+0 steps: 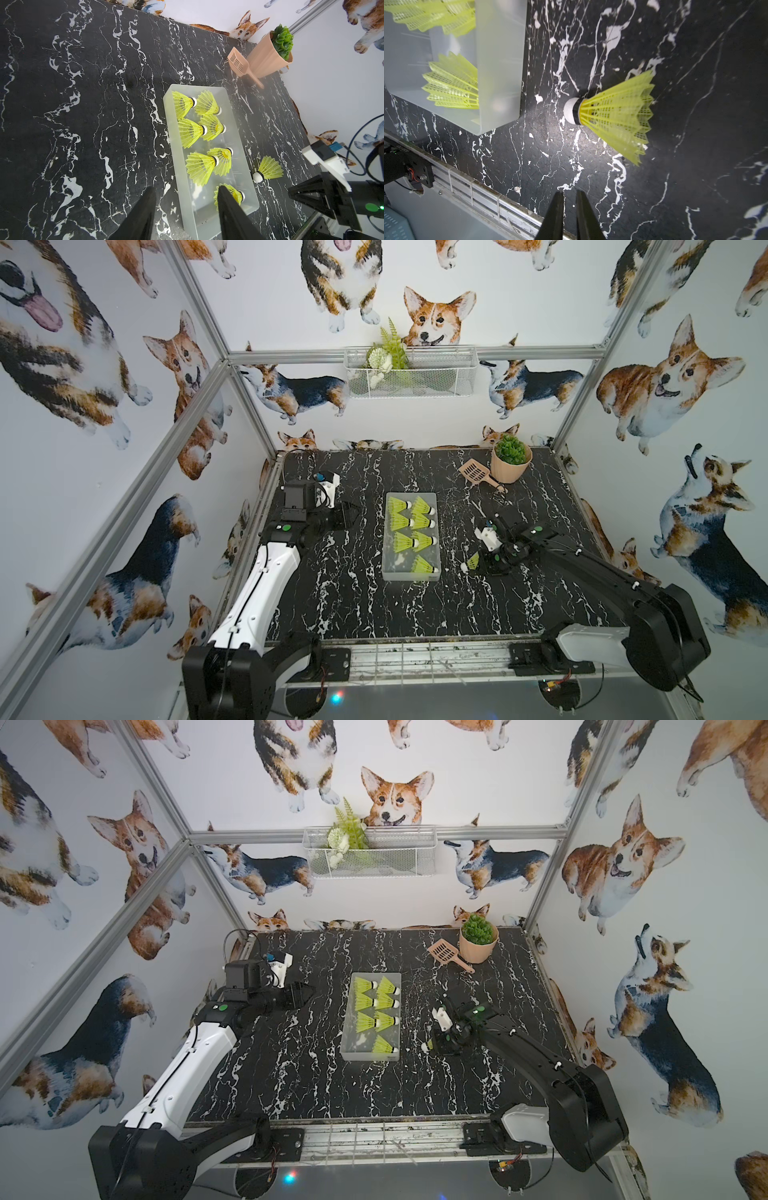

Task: Put the shuttlecocks into the storage box
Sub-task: Adjust the shuttlecock at the center of the board.

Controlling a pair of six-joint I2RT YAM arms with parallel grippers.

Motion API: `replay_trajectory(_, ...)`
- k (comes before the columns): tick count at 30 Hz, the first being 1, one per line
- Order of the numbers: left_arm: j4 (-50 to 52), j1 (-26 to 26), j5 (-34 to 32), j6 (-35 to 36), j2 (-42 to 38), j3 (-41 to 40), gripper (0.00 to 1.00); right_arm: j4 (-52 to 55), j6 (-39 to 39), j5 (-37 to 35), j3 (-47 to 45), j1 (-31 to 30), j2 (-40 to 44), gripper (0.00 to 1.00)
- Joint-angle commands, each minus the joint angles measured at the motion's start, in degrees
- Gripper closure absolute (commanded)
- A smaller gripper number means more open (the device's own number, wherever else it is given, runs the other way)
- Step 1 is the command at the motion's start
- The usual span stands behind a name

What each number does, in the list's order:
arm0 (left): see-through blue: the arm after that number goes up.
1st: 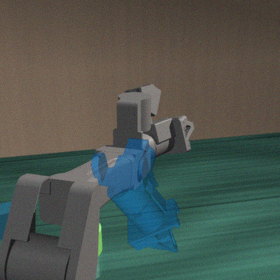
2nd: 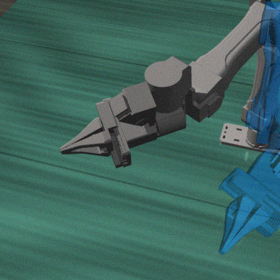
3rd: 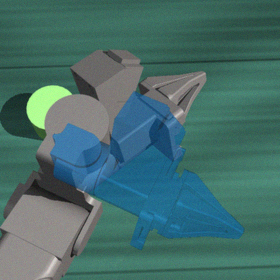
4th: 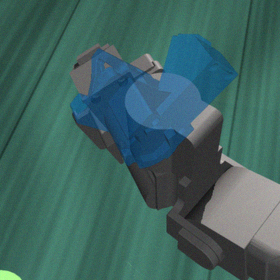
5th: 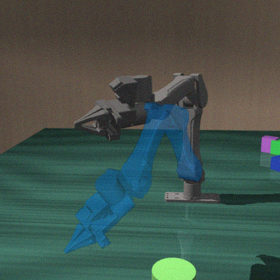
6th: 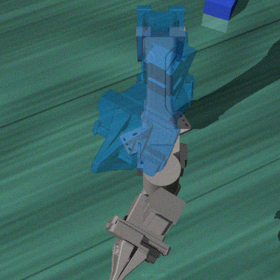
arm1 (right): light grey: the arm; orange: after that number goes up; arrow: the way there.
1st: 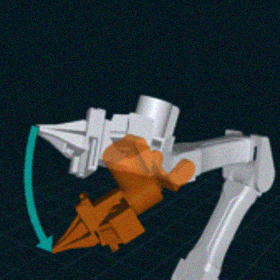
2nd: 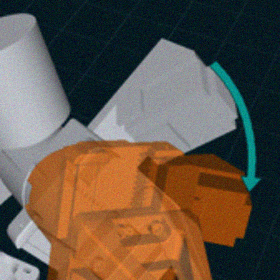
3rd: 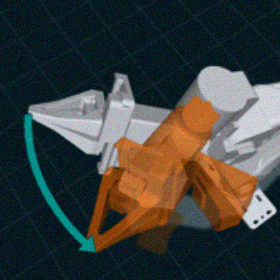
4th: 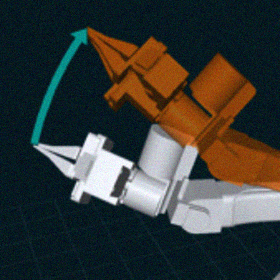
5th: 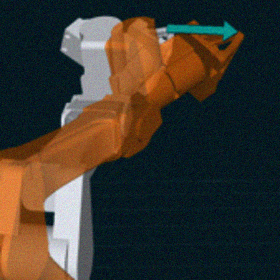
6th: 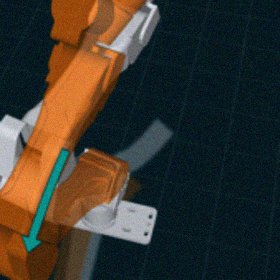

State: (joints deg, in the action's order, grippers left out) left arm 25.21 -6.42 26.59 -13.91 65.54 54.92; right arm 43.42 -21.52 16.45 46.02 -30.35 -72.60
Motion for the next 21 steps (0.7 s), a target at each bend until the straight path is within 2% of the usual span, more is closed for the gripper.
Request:
replay_trajectory(1,-0.6,0.22,-0.05,0.47,-0.19,0.28,0.49,-3.11,-4.23,-2.38,-1.91,-0.33,-0.8,0.84)
replay_trajectory(8,-0.68,0.44,-0.05,0.38,-0.22,0.3,0.48,-6.27,-4.81,-9.92,-1.75,-0.25,-4.88,0.85)
replay_trajectory(21,-0.43,0.59,-0.66,0.75,-0.83,0.22,0.48,-7.91,-1.33,-17.88,5.48,-0.15,-17.05,0.87)
